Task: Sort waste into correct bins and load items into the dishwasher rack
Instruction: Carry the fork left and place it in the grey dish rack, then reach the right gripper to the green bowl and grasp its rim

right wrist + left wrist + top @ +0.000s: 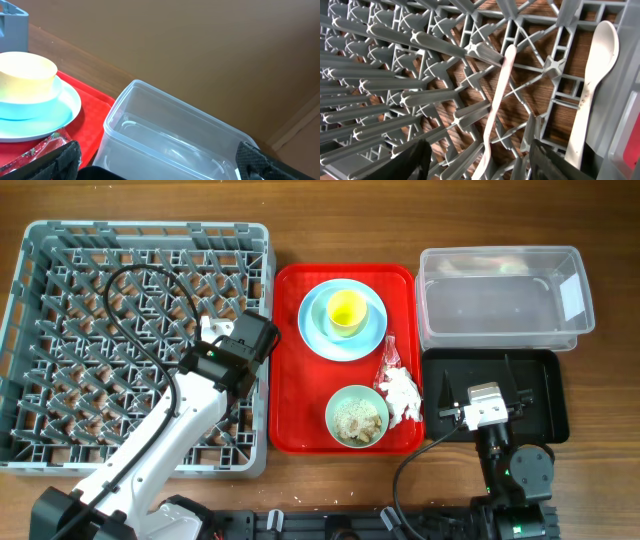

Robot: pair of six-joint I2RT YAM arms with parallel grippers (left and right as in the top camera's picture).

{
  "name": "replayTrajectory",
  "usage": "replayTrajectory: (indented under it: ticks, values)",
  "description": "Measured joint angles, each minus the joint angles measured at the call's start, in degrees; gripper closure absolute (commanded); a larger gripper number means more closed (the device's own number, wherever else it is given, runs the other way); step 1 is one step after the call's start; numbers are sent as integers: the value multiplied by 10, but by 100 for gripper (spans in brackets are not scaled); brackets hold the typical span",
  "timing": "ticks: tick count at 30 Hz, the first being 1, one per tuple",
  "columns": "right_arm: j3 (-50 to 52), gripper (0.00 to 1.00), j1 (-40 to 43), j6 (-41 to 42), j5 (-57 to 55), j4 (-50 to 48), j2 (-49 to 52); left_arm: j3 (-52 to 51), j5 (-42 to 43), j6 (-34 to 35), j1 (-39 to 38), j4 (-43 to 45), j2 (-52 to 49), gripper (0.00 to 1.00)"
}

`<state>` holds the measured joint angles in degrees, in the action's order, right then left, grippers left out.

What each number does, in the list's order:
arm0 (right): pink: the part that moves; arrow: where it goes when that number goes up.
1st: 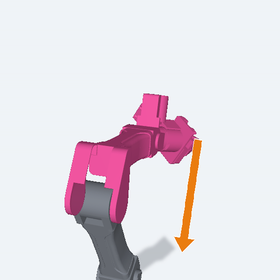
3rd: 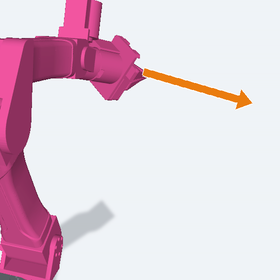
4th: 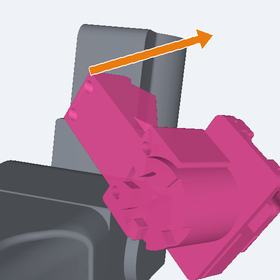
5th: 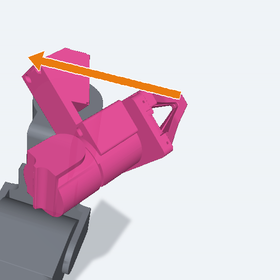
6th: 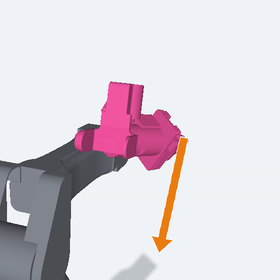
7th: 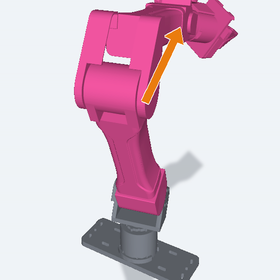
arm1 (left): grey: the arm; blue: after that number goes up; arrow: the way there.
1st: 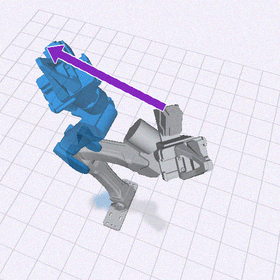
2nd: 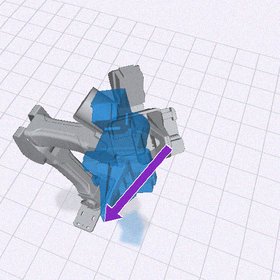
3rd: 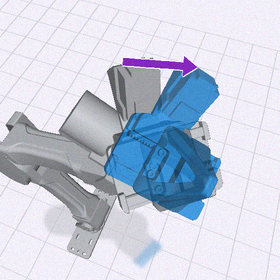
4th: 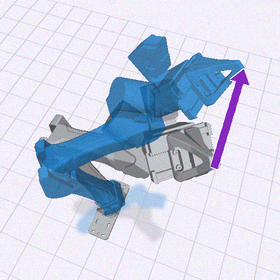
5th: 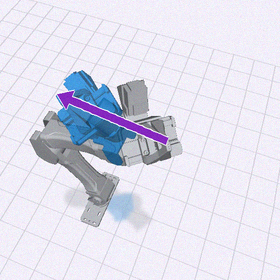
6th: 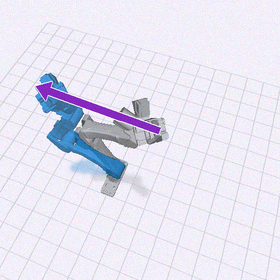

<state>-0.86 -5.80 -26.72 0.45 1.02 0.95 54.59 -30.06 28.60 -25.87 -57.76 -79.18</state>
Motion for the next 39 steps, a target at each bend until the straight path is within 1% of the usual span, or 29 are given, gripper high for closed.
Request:
replayTrajectory:
  ticks: [1,3,5,6,7,8,10,12,16,19,20,21,22,24,25,26,27,28,30,32,34,35,37,39]
  values:
    - [0,0,0,0,0,0,0,2,12,0,0,-1,0,38]
    - [0,0,0,0,0,0,0,23,79,0,1,0,8,38]
    - [0,0,0,0,0,0,0,49,198,0,1,20,41,28]
    - [0,0,0,0,0,0,0,56,243,1,1,26,54,28]
    - [0,1,0,0,0,0,0,57,274,0,1,30,63,43]
    - [0,0,0,0,0,0,0,59,328,2,1,30,77,48]
    - [0,0,0,0,0,0,0,59,388,5,0,30,84,62]
    - [0,0,0,0,0,0,0,59,447,5,-12,30,83,96]
    - [0,0,0,0,0,0,0,59,480,15,-73,46,70,96]
    - [0,0,0,0,0,0,0,59,468,47,-128,82,40,88]
    - [0,0,0,0,0,0,0,59,461,53,-147,95,24,88]
    - [0,0,0,0,0,0,0,59,453,61,-163,101,7,83]
    - [0,0,0,0,0,0,0,59,445,65,-171,103,-6,80]
    - [0,0,0,0,0,0,0,59,419,72,-168,103,-13,80]
    - [0,0,0,0,0,0,0,61,413,73,-158,99,-12,78]
    - [0,0,0,0,0,0,0,67,410,73,-137,87,-12,75]
    - [0,0,0,0,0,0,0,79,405,73,-103,70,-10,58]
    - [0,0,0,0,0,0,0,103,398,75,-46,49,-6,41]
    - [0,0,0,0,0,0,0,143,389,76,74,33,21,22]
    - [0,0,0,0,0,0,0,153,387,78,192,19,50,0]
    - [0,0,0,0,0,0,0,155,387,79,271,-5,66,0]
    - [0,0,0,0,0,0,0,154,391,79,297,-35,65,0]
    - [0,0,0,0,0,0,0,154,391,79,316,-44,65,0]
    - [0,0,0,0,0,0,0,154,391,79,316,-44,65,0]
